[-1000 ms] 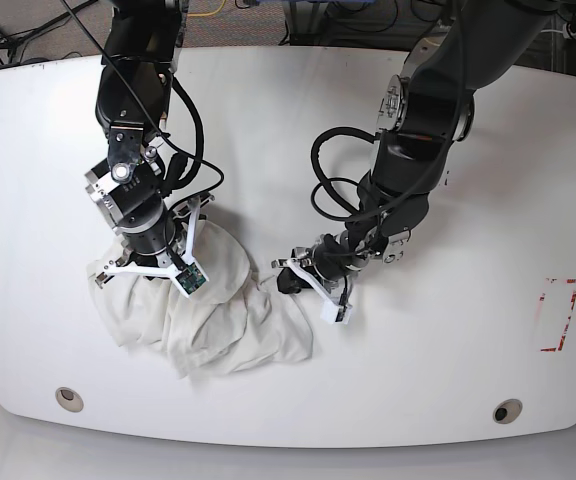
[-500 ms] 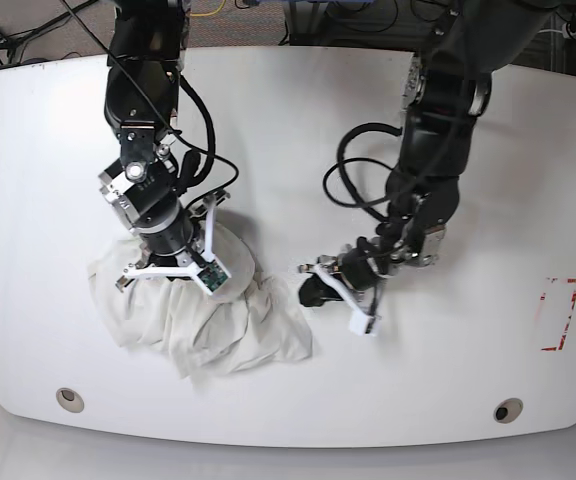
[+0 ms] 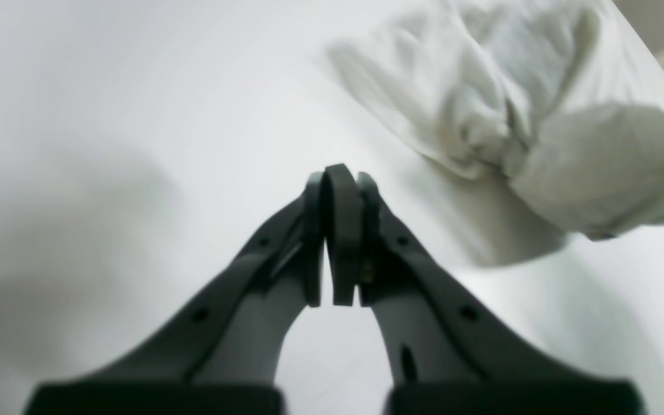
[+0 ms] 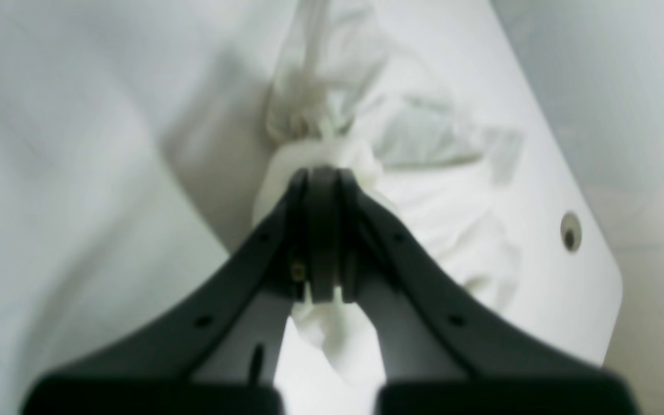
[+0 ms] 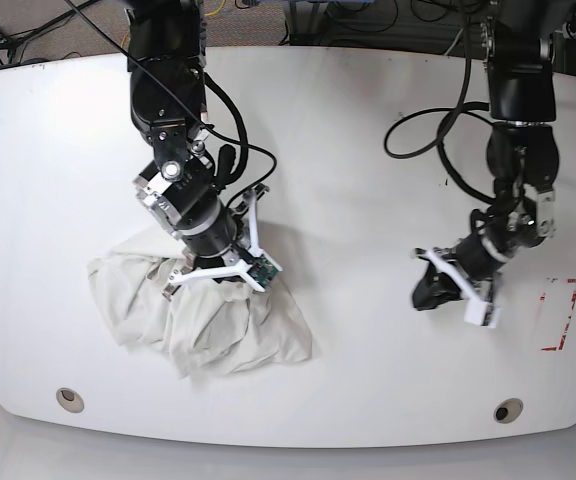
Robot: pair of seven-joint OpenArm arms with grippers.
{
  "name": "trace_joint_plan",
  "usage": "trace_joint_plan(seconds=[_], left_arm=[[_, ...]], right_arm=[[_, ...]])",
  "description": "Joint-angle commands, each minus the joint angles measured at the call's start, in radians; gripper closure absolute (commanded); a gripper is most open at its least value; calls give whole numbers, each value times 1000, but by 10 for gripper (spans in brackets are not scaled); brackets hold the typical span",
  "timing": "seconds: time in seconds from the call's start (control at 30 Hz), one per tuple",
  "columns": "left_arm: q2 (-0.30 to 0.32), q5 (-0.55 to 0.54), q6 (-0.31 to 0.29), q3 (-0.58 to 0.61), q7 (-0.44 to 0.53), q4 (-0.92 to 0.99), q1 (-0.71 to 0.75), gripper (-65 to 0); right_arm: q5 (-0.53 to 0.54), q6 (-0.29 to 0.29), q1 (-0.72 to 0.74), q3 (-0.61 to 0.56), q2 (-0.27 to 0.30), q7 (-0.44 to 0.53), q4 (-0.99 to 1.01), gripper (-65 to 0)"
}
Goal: Fold the T-shirt properly
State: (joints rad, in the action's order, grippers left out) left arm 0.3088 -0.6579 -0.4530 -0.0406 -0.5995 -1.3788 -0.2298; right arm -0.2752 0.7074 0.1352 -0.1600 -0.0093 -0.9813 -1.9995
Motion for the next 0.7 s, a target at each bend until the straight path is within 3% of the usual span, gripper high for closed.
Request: trace_joint_plan(seconds=[0.0,0.4,0.67], left_arm=[[63,-18,-8,-83,-17,-76,25,0],[212,-12,-10,-419,-66,-213,166,0],[258,-15,-10,-632,-66,-297,283,0]], right_arm=[[14,-9,37,-34,-36,34,-17,-14],[21,-9,83,-250,-148,35,33,-14],[24,-9,57,-448,-148,97,41,-14]])
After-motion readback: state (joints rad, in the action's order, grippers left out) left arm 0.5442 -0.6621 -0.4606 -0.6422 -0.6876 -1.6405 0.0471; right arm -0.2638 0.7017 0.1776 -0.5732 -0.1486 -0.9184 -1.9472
